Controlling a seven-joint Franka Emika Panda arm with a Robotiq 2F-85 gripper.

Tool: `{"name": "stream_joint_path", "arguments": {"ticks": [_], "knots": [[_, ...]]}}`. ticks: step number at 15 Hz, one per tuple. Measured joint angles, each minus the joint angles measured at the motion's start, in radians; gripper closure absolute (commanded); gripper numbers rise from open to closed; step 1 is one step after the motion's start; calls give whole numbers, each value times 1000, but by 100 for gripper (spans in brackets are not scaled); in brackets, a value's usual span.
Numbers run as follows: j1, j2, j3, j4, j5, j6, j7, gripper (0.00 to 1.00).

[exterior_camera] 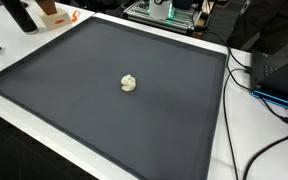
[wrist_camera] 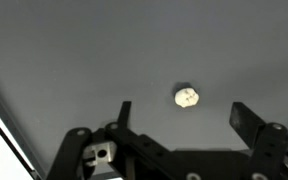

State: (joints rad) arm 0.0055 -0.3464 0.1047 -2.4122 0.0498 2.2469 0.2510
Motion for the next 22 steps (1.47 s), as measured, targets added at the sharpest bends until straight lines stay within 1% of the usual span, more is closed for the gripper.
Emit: {"name": "stream_joint_path", "arguments": {"ticks": [2,4,8,12,14,17,19,22], "knots": [[3,103,-10,73,38,50,-23,0],[11,208,-14,153,90,70,-42,0],[29,406,-14,314,189,76,-80,0],[30,575,-14,437,291,87,-91,0],[26,643,-19,473,315,87,-60,0],[21,727,-31,497,344,88,-1,0],[21,768,-44,499,350,97,49,0],[22,810,-64,499,351,142,142,0]]}}
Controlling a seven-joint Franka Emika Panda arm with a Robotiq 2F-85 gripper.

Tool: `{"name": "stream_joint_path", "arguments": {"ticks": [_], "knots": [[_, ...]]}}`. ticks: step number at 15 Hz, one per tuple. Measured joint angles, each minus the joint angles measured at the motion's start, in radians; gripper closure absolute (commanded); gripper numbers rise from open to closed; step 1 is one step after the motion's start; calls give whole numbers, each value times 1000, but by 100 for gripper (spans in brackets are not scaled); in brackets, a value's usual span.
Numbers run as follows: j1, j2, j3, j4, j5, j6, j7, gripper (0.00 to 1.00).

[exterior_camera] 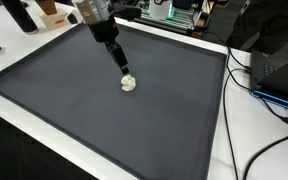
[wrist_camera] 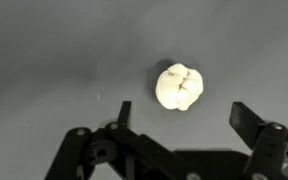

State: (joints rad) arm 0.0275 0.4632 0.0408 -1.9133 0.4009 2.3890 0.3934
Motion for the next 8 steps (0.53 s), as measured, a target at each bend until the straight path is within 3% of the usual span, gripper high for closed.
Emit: {"name": "stream_joint_path", "arguments": {"ticks": [8], "knots": [[23,49,-49,19,-13,20,212,0]]}}
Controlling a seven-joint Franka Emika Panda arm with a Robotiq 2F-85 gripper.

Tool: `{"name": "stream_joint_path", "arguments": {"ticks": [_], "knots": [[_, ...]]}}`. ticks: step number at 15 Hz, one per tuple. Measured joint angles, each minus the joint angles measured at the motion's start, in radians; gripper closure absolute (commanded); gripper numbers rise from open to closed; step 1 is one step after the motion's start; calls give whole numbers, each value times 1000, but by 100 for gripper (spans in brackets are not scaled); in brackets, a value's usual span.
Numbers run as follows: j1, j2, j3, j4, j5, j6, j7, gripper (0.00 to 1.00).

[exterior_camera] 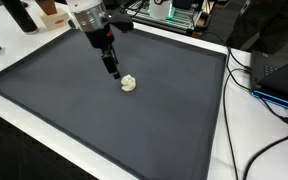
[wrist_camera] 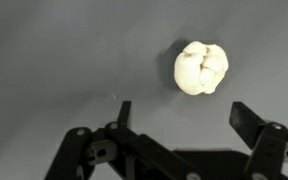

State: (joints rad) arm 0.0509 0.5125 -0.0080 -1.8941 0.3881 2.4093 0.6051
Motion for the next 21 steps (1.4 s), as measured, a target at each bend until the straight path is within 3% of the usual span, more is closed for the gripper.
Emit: {"name": "stream_joint_path", "arguments": {"ticks": [11,21], "knots": [[81,68,-51,131,-273,-9,29,0],[111,90,10,236,-358,-116,-343,0]]}}
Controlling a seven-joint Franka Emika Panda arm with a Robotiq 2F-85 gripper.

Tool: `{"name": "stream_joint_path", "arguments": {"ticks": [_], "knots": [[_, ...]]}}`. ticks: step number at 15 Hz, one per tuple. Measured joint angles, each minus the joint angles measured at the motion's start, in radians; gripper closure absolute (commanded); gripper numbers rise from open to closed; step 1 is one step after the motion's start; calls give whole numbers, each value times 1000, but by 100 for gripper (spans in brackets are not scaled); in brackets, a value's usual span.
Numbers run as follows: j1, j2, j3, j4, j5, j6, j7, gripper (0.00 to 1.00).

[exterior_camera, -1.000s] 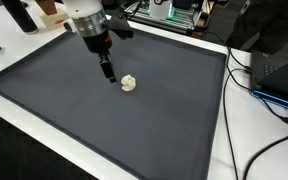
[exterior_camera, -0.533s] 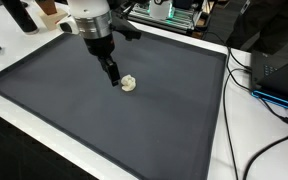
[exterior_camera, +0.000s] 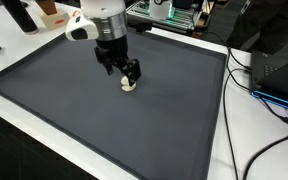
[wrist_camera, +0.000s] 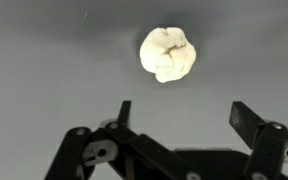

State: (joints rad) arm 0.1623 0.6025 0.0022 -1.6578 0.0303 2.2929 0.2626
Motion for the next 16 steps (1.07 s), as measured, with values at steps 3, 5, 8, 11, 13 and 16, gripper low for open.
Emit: {"name": "stream_joint_path", "arguments": {"ticks": [3,5,8,11,13,16], "knots": [[0,11,28,24,-11,-16,-131,0],[0,22,48,37,-21,-16,-218,0],[0,34,76,48,-35,-16,-349,0],[-4,46,105,54,-45,-16,-487,0],[-7,55,121,55,-54,-22,-577,0],[-7,70,139,60,-91,-72,-682,0]]}}
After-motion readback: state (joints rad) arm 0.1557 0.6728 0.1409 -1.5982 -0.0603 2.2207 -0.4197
